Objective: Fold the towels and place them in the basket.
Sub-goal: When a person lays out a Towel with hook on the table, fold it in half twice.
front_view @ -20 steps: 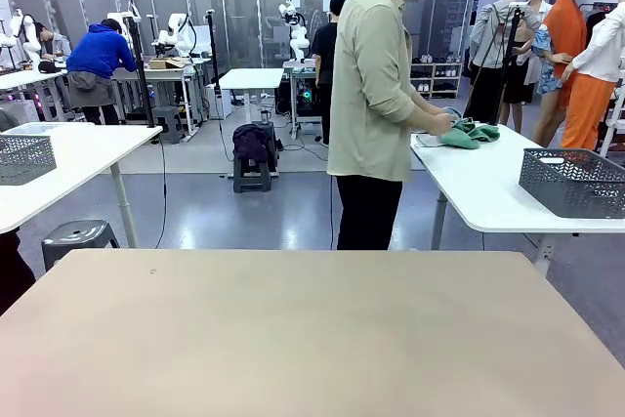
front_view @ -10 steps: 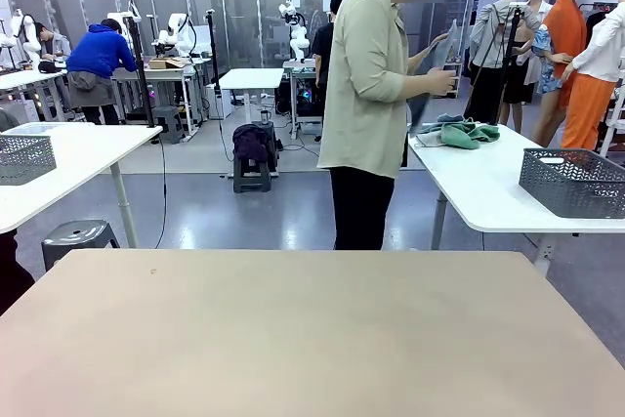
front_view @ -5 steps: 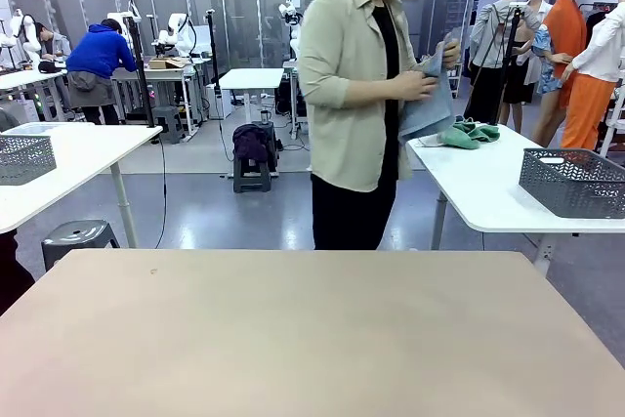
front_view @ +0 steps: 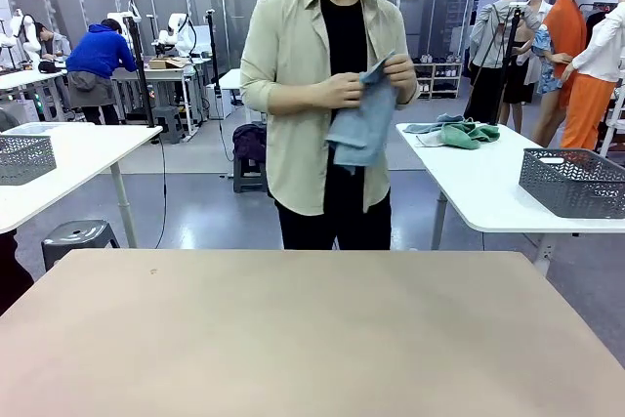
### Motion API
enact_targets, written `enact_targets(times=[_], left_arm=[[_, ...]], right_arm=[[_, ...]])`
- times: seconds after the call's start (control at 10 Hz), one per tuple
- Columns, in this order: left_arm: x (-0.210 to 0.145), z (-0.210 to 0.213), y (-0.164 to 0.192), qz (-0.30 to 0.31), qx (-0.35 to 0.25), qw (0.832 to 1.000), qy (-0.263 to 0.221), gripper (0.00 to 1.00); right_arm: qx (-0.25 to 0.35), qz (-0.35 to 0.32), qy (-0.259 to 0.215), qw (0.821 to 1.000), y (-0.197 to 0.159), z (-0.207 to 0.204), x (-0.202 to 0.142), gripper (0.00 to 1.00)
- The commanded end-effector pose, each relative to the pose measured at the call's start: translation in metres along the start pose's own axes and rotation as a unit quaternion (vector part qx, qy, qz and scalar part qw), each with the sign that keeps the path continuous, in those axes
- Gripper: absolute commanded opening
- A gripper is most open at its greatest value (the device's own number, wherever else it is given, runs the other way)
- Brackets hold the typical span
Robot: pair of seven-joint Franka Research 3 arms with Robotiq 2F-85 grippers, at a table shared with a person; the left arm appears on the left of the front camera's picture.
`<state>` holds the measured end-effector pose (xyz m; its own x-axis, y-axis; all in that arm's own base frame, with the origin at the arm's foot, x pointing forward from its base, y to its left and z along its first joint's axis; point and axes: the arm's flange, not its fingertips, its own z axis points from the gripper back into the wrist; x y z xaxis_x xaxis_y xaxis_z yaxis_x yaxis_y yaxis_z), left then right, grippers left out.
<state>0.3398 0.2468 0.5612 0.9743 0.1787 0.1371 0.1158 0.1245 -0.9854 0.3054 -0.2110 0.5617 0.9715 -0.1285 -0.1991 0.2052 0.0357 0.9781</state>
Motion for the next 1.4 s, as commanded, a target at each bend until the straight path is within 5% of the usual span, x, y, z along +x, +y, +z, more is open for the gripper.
enact_targets(times=[0.0, 1.3], left_arm=[[0.0005, 0.0000, -0.0014, -0.002, 0.000, 1.000, 0.001, 1.00], [0.0005, 0.0000, -0.0014, -0.002, 0.000, 1.000, 0.001, 1.00]], right_arm=[[0.001, -0.001, -0.003, 1.000, -0.0007, 0.0017, -0.0009, 1.00], [0.001, -0.001, -0.003, 1.000, -0.0007, 0.0017, -0.0009, 1.00]])
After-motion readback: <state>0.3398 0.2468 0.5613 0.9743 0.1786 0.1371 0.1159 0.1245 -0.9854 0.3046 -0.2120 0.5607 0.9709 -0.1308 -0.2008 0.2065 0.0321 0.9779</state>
